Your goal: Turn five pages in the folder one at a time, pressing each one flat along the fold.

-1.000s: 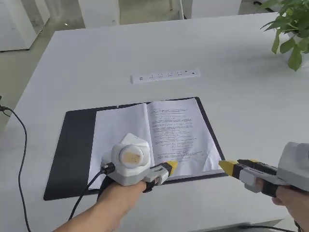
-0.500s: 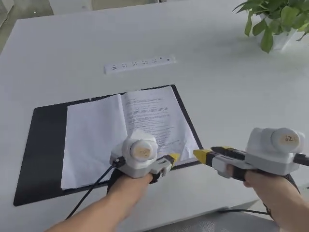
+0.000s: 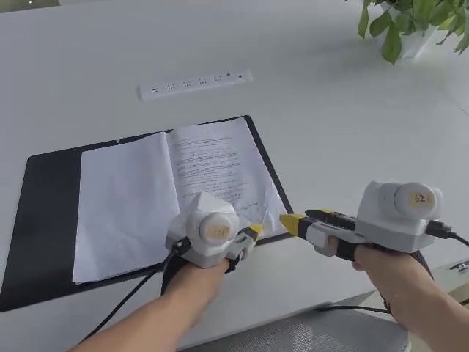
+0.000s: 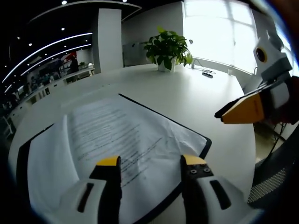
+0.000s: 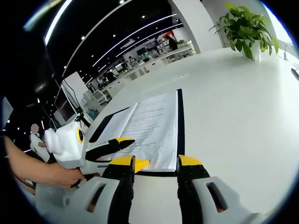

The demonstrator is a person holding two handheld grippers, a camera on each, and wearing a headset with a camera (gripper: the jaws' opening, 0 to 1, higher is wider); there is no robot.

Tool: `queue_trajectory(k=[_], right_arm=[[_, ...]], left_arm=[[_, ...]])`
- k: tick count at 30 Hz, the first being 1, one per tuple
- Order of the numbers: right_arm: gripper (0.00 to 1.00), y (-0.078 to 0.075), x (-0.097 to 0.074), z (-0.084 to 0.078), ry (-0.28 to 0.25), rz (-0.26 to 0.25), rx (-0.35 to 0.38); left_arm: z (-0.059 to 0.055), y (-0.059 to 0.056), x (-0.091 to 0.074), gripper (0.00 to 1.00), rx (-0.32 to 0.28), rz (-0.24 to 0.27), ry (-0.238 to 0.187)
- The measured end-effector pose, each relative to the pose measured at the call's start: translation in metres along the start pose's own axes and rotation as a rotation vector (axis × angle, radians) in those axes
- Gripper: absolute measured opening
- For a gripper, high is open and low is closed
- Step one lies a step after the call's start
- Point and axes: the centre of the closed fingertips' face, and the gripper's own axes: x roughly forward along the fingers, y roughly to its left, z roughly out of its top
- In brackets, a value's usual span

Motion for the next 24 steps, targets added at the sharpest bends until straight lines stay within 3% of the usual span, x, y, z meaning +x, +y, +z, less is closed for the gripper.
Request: queue_trajectory(k=[24], right_arm=[[0.33, 0.0006, 0.0063, -0.0084, 0.02, 0.028, -0.031]], left_arm=[[-0.0019, -0.0004, -0.0008, 0.42, -0.009, -0.011, -0.065]])
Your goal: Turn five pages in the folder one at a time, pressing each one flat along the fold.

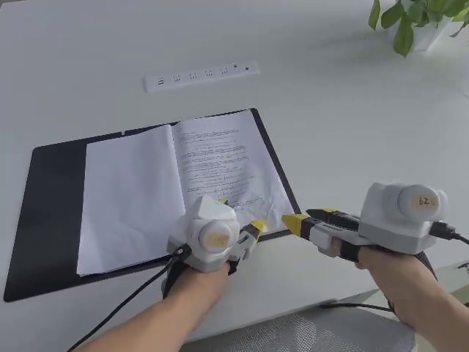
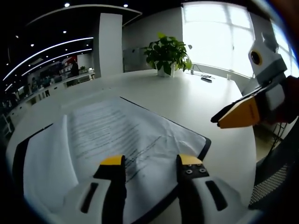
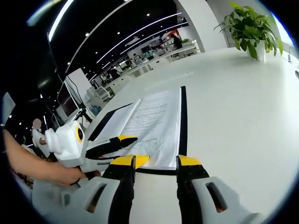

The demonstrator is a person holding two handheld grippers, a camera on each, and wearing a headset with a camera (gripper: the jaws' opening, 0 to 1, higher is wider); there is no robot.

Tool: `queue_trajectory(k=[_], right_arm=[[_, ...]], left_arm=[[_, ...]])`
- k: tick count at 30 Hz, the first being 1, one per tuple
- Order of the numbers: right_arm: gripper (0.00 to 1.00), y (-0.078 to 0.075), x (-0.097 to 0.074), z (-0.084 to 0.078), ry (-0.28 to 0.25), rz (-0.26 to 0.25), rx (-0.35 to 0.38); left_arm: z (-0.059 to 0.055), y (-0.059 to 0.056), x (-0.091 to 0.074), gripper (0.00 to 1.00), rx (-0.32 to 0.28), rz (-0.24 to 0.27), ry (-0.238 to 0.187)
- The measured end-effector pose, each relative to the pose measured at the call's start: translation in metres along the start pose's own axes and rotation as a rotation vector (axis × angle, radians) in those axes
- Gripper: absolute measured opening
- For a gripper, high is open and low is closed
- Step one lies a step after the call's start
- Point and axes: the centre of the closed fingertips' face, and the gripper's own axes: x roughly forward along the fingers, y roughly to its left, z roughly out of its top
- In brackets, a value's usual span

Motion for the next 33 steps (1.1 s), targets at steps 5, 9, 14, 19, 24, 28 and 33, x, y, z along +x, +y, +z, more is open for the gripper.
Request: queue_trajectory(k=[5, 9, 14, 19, 24, 28, 33], right_arm=[[0.33, 0.0, 0.0, -0.001, 0.005, 0.001, -0.002], [0.33, 0.0, 0.0, -0.002, 0.007, -0.002, -0.002], [0.33, -0.001, 0.001, -0.003, 0.011, -0.003, -0.008], [0.33, -0.002, 0.003, -0.003, 0.016, -0.002, -0.015], [0.32, -0.002, 0.01, 0.002, 0.012, 0.002, -0.029], [0.32, 0.0, 0.014, 0.007, 0.005, 0.01, -0.04], [0.31, 0.004, 0.014, 0.01, -0.006, 0.027, -0.066]], left_arm=[[0.001, 0.004, 0.0, 0.32, -0.002, 0.015, -0.011], [0.001, 0.005, 0.0, 0.31, -0.006, 0.018, -0.011], [0.0, 0.006, 0.0, 0.27, -0.011, 0.028, -0.011], [0.001, 0.012, -0.001, 0.16, -0.028, 0.052, -0.008], [0.001, 0.016, -0.002, 0.11, -0.048, 0.078, -0.01], [0.001, 0.019, -0.002, 0.08, -0.077, 0.089, -0.006], [0.001, 0.02, -0.001, 0.06, -0.124, 0.099, -0.009]])
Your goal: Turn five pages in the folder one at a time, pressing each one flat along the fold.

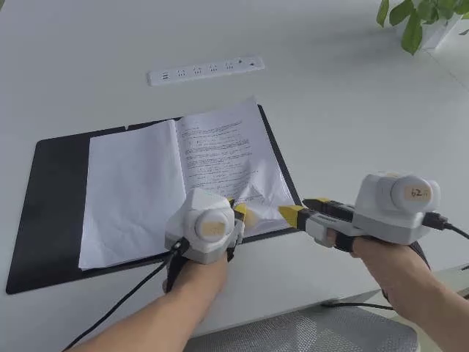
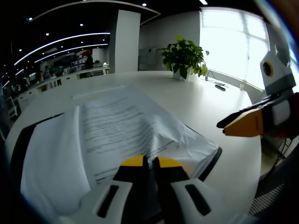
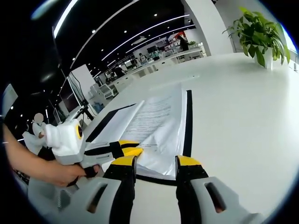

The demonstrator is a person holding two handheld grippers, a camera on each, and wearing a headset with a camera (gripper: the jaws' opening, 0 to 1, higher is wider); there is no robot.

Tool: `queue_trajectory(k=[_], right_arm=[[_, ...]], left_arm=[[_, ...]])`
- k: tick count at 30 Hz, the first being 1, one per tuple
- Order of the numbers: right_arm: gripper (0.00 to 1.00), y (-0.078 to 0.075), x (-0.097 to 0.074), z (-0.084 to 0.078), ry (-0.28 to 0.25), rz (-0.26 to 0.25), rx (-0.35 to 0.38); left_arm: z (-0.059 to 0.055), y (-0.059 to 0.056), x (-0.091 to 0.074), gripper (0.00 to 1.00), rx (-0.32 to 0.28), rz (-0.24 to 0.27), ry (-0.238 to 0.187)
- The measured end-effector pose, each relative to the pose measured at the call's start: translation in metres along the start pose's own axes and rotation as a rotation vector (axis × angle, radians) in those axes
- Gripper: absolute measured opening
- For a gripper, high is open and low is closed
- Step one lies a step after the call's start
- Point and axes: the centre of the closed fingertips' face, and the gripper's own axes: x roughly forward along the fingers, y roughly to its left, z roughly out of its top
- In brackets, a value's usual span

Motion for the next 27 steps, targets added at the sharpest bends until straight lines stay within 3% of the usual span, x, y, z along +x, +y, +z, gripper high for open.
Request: queue_trajectory(k=[2, 5, 15, 27], right_arm=[[0.31, 0.001, 0.001, -0.001, 0.005, 0.009, -0.003], [0.29, 0.004, 0.002, -0.005, 0.017, 0.019, -0.019], [0.27, -0.001, 0.013, -0.022, 0.074, 0.028, 0.026], [0.25, -0.008, 0.016, -0.029, 0.084, 0.009, 0.085]], left_arm=[[0.0, 0.0, 0.0, 0.06, -0.026, 0.006, -0.005], [0.0, 0.001, 0.0, 0.06, -0.027, 0.008, -0.005], [0.0, 0.001, 0.001, 0.06, -0.016, 0.005, -0.002], [-0.001, 0.001, 0.002, 0.06, -0.015, 0.004, -0.001]])
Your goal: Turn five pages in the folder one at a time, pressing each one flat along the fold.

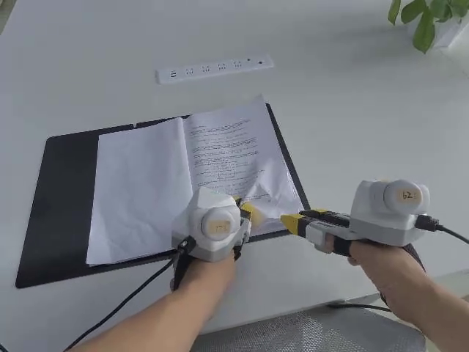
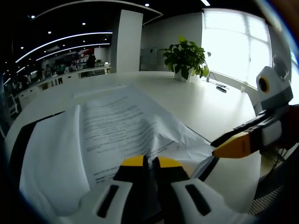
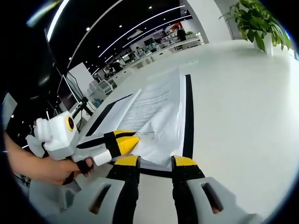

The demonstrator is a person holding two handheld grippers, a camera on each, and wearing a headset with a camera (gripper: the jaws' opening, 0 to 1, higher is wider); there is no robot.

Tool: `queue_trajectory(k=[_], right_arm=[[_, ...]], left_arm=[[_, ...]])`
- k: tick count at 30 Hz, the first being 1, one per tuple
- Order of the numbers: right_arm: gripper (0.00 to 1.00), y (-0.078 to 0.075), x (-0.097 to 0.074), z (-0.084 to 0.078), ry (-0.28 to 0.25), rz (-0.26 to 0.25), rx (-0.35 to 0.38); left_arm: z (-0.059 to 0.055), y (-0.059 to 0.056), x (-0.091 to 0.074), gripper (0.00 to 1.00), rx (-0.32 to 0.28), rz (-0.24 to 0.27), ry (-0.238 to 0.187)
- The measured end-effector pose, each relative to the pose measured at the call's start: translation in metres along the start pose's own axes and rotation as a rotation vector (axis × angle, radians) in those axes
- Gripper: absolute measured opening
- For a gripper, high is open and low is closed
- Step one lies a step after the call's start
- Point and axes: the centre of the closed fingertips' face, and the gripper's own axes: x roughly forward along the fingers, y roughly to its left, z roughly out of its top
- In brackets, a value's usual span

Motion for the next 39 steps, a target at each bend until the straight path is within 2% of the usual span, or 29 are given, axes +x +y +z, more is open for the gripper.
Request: queue_trajectory(k=[9, 17, 21, 27, 34, 39], right_arm=[[0.22, 0.002, -0.0021, 0.0018, -0.008, 0.012, 0.018], [0.13, 0.0002, -0.0034, 0.0007, 0.009, -0.004, -0.033], [0.08, 0.0016, -0.0026, -0.0001, 0.011, 0.006, -0.024], [0.01, -0.0001, -0.0006, -0.001, 0.007, -0.009, -0.008], [0.0, -0.0036, -0.0013, -0.0011, 0.003, -0.021, 0.018], [0.0, -0.0047, -0.0055, 0.0029, -0.014, -0.021, 0.032]], left_arm=[[0.0002, -0.0002, 0.0, 0.07, 0.001, 0.0, -0.003], [0.0001, -0.0001, 0.0001, 0.07, 0.002, 0.001, -0.003], [0.0002, -0.0001, -0.0001, 0.07, -0.006, 0.001, -0.002], [0.0004, -0.0001, -0.0002, 0.07, -0.006, -0.003, 0.003], [0.0012, -0.0015, -0.0004, 0.09, -0.018, -0.014, 0.003], [0.0024, 0.0003, -0.0032, 0.07, -0.036, -0.034, 0.023]])
